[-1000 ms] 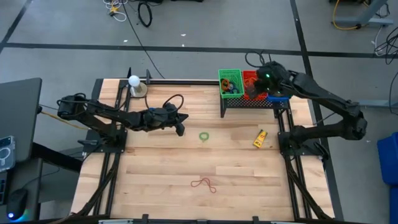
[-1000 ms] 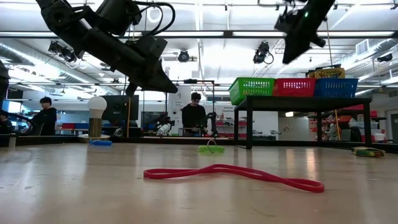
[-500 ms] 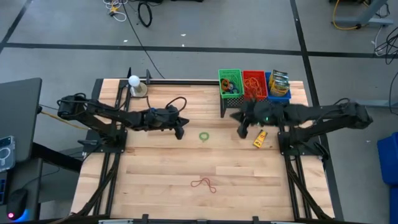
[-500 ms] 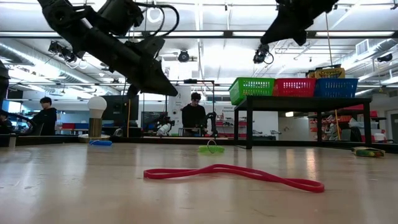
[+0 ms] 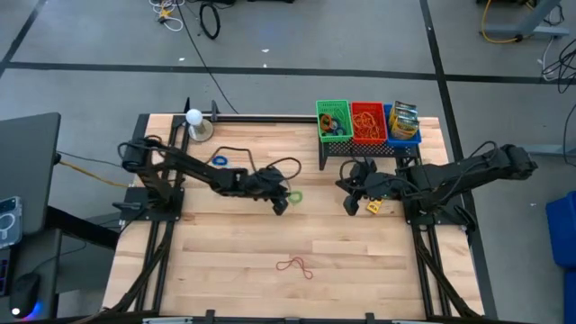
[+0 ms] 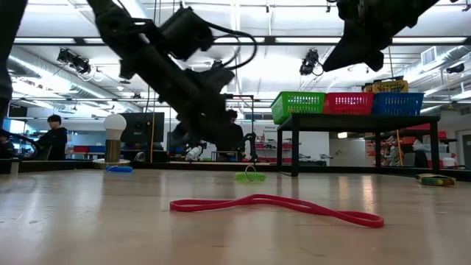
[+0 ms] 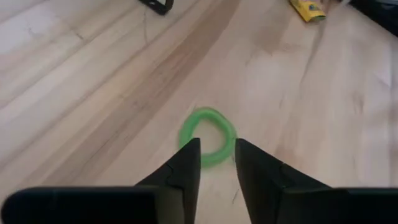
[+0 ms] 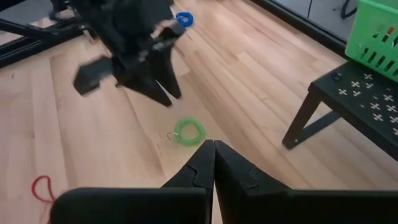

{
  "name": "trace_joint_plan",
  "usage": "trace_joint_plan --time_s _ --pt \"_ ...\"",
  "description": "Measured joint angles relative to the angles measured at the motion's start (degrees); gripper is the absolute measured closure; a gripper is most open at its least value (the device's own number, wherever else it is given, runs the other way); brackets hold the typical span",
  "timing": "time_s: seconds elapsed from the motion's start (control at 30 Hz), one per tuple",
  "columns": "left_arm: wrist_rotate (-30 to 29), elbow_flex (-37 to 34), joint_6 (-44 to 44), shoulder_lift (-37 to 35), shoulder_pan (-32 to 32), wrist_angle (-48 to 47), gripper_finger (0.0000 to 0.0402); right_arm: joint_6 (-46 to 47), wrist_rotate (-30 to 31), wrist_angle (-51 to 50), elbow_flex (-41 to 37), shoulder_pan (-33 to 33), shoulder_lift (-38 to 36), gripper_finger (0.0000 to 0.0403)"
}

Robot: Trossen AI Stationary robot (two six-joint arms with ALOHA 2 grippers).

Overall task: Pick & Place Office Desk Supplies
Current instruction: Put the green spring keychain into the green bin

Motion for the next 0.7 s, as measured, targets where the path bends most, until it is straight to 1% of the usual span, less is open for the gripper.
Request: trace_joint_plan --time_s 0.13,0.27,0.4,0.47,0.57,0.63,0.7 --pt "-3.7 4.6 0.3 4.7 0.0 -2.5 0.0275 -0.4 0.1 0.5 0.0 0.1 0.0 0.0392" --pt "-4.2 8.3 2.5 7.6 0.1 -5.8 0.0268 -1.5 0.1 0.8 0.0 0.0 0.0 0.0392" --pt "-3.5 10.2 3.0 10.7 0.0 -6.9 0.0268 -2.4 0.1 0.9 0.0 0.0 0.0 0.0392" --pt "-3.6 10.9 3.0 12.1 0.0 -6.8 0.0268 -2.4 0.1 0.9 0.0 0.0 0.0 0.0392" --pt "-5.3 11.8 3.0 13.7 0.1 -7.1 0.0270 -2.5 0.1 0.9 0.0 0.0 0.0 0.0392" --pt "-5.7 12.2 3.1 14.4 0.1 -7.6 0.0278 -2.7 0.1 0.9 0.0 0.0 0.0 0.0392" --pt "-5.5 12.3 3.6 14.7 0.1 -7.7 0.0295 -3.3 0.1 1.1 0.0 0.0 0.0 0.0392"
